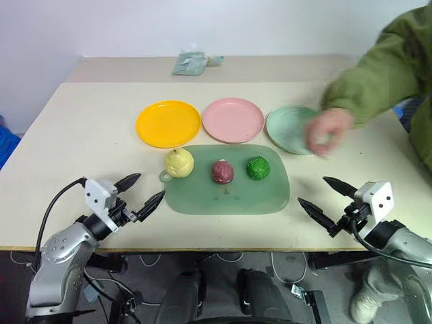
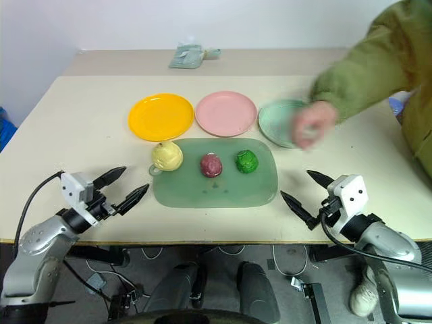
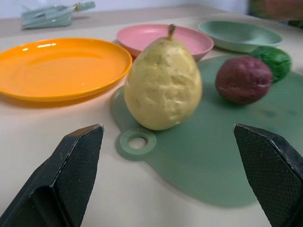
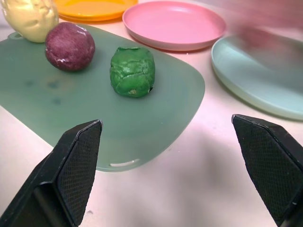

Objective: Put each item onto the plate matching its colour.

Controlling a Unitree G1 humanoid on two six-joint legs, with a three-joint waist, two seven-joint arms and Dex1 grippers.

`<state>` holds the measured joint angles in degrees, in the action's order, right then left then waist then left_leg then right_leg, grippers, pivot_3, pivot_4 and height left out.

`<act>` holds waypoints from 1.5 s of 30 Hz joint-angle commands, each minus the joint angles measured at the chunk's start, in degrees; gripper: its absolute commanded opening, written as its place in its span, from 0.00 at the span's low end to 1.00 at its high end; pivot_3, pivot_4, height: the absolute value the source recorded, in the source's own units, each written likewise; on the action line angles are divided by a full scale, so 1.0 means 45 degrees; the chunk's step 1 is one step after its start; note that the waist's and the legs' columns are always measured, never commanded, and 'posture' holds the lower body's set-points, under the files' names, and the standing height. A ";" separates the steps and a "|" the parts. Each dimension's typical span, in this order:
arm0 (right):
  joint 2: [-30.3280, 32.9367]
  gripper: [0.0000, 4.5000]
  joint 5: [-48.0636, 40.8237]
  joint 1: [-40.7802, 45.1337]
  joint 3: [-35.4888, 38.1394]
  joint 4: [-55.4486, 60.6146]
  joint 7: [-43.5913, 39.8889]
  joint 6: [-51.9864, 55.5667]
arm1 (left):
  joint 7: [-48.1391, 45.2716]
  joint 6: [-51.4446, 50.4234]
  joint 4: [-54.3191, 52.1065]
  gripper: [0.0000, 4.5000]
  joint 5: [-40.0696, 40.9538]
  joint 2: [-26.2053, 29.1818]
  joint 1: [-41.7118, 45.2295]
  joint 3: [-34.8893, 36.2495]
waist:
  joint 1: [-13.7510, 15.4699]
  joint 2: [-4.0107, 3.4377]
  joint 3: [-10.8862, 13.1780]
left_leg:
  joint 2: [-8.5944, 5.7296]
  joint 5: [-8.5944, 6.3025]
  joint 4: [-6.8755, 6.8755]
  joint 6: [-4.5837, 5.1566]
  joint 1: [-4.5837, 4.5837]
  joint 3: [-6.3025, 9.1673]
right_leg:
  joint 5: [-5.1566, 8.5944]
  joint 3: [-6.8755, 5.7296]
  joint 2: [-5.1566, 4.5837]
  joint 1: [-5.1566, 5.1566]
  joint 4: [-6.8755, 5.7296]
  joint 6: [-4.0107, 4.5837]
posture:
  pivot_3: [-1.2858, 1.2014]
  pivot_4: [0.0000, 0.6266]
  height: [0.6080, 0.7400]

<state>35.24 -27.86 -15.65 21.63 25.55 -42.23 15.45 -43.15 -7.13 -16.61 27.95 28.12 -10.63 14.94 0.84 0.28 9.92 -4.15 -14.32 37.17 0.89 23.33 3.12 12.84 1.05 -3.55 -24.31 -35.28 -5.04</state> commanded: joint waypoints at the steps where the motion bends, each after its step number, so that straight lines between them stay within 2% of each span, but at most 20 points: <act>1: 0.0304 0.99 -0.0472 0.0075 0.0523 0.0689 -0.0036 0.0224 | -0.0269 0.0350 -0.0565 1.00 0.0341 0.0140 -0.0349 0.0478 | -0.0007 -0.0001 -0.0001 | 0.0000 0.0000 0.0000 0.0000 0.0001 0.0000 | 0.0000 0.0000 -0.0001 0.0001 0.0005 0.0000 | 0.52 0.24 1.00; 14: 0.0229 0.99 -0.0129 0.0851 -0.0366 0.0570 0.0475 0.0515 | 0.0348 -0.0754 -0.2066 1.00 0.1287 0.0461 -0.0522 0.1073 | -0.0004 0.0000 0.0000 | 0.0002 0.0000 -0.0001 0.0002 0.0008 -0.0001 | 0.0000 -0.0002 -0.0001 -0.0003 0.0016 0.0000 | 0.52 0.24 1.00; 21: 0.0183 0.99 -0.0162 0.0848 -0.0523 0.0938 0.0677 0.0593 | 0.1618 -0.1843 -0.2226 1.00 0.0689 0.0247 0.0895 0.0028 | 0.0004 0.0000 0.0000 | 0.0000 0.0001 0.0008 0.0003 0.0007 -0.0002 | -0.0002 -0.0008 0.0001 0.0002 0.0014 -0.0003 | 0.52 0.24 1.00; 31: 0.0269 0.99 -0.0244 0.1588 -0.0986 0.0874 0.0776 0.0856 | 0.2439 -0.2877 -0.2420 1.00 0.1005 0.0071 0.1149 -0.0230 | 0.0008 0.0000 0.0000 | 0.0001 0.0000 0.0005 0.0004 0.0006 -0.0004 | -0.0003 -0.0003 0.0006 -0.0004 0.0011 -0.0005 | 0.52 0.24 1.00; 38: 0.0189 0.99 -0.0954 0.2690 -0.1693 0.0514 -0.0572 0.0573 | 0.3675 -0.3551 -0.2271 1.00 0.1388 -0.0640 0.1839 -0.0137 | -0.0002 0.0001 -0.0001 | 0.0001 0.0001 0.0012 0.0004 0.0005 -0.0004 | -0.0005 -0.0006 0.0007 -0.0002 0.0006 -0.0007 | 0.52 0.24 1.00; 45: -0.0035 0.99 -0.0812 0.4253 -0.3093 -0.1322 -0.2303 -0.0052 | 0.4380 -0.4171 -0.1288 1.00 0.0919 -0.0997 0.3096 -0.0776 | 0.0012 0.0008 -0.0001 | -0.0002 0.0002 0.0020 0.0005 0.0004 -0.0004 | -0.0008 -0.0011 0.0011 0.0000 0.0000 -0.0010 | 0.52 0.24 1.00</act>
<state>35.13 -31.47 2.77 7.59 19.70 -51.22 16.87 -24.08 -25.60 -22.46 32.89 23.54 2.72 11.88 0.89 0.31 9.92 -4.17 -14.31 37.26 0.91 23.35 3.10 12.79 1.00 -3.50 -24.31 -35.29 -5.10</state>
